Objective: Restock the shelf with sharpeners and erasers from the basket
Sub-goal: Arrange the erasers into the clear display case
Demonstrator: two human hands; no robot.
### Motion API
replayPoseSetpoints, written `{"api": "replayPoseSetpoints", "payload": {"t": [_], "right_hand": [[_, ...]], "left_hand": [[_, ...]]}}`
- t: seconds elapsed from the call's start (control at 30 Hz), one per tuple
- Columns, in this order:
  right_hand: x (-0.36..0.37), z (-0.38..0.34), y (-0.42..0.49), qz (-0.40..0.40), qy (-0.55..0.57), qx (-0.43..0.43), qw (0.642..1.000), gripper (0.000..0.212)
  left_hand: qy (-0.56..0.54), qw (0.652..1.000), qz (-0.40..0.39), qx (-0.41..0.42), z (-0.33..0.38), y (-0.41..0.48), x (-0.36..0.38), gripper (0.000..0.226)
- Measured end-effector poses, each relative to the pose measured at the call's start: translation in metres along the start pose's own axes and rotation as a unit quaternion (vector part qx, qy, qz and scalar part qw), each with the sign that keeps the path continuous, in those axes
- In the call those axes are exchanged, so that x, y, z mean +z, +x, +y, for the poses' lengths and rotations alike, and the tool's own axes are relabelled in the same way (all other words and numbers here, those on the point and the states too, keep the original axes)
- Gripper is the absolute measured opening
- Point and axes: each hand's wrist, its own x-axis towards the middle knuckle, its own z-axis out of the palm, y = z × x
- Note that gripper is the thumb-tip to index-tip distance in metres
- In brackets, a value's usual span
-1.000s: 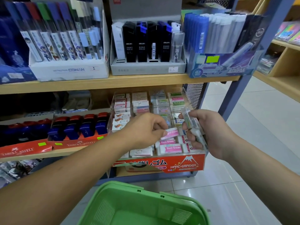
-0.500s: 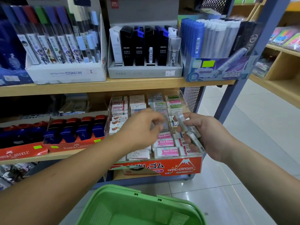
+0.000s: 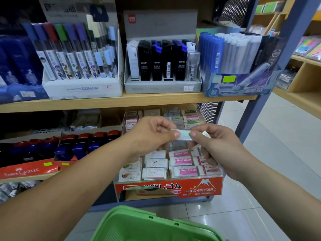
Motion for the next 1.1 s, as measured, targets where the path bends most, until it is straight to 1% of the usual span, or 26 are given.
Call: {"api": "replayPoseSetpoints", "payload": {"t": [0.03, 0.1, 0.17, 0.2, 0.27, 0.37, 0.43, 0.53, 0.63, 0.73, 0.77, 0.83, 0.93, 1.0, 1.1], "right_hand": [[0.001, 0.0, 0.003, 0.019, 0.011, 0.006, 1.0, 0.011], [0.001, -0.003, 0.012, 0.032, 0.038, 0.035, 0.998, 0.015], [0.002, -0.007, 0.018, 0.016, 0.065, 0.066, 0.996, 0.018], [0.003, -0.006, 0.022, 0.009, 0.085, 0.072, 0.994, 0.028], [0.003, -0.004, 0.025, -0.004, 0.123, 0.073, 0.99, 0.045], [0.0, 0.001, 0.025, -0.037, 0.151, 0.099, 0.983, 0.056], [-0.005, 0.003, 0.026, -0.047, 0.166, 0.088, 0.981, 0.058], [-0.011, 0.003, 0.025, -0.024, 0.185, 0.075, 0.98, 0.061], [-0.013, 0.007, 0.025, -0.005, 0.183, 0.079, 0.98, 0.063], [-0.013, 0.011, 0.024, -0.009, 0.187, 0.08, 0.979, 0.064], [-0.012, 0.011, 0.023, -0.012, 0.189, 0.081, 0.979, 0.064], [-0.012, 0.011, 0.023, -0.015, 0.19, 0.082, 0.978, 0.064], [-0.013, 0.011, 0.023, -0.017, 0.191, 0.079, 0.978, 0.063], [-0.013, 0.011, 0.023, -0.015, 0.186, 0.078, 0.979, 0.063], [-0.01, 0.008, 0.022, -0.015, 0.174, 0.074, 0.982, 0.063]], "left_hand": [[0.02, 1.0, 0.023, 0.005, 0.001, 0.003, -0.004, 0.013], [0.07, 0.993, 0.095, 0.029, -0.001, 0.013, -0.012, 0.013], [0.061, 0.989, 0.128, 0.039, -0.004, 0.025, -0.016, 0.01], [0.079, 0.988, 0.131, 0.036, -0.007, 0.033, -0.016, 0.007], [0.138, 0.983, 0.114, 0.03, -0.015, 0.049, -0.013, 0.017], [0.214, 0.973, 0.089, 0.017, -0.023, 0.062, -0.006, 0.021], [0.243, 0.966, 0.09, 0.019, -0.03, 0.067, -0.003, 0.018], [0.281, 0.957, 0.068, 0.012, -0.035, 0.068, -0.001, 0.009], [0.306, 0.951, 0.043, 0.009, -0.036, 0.065, -0.001, 0.021], [0.333, 0.942, 0.027, 0.034, -0.037, 0.061, -0.001, 0.041], [0.342, 0.938, 0.031, 0.043, -0.036, 0.06, -0.001, 0.042], [0.356, 0.931, 0.041, 0.063, -0.035, 0.062, -0.001, 0.034], [0.375, 0.925, 0.023, 0.066, -0.031, 0.064, 0.002, 0.033], [0.379, 0.921, 0.036, 0.086, -0.031, 0.066, 0.004, 0.036], [0.371, 0.919, 0.081, 0.109, -0.032, 0.069, 0.008, 0.032]]}}
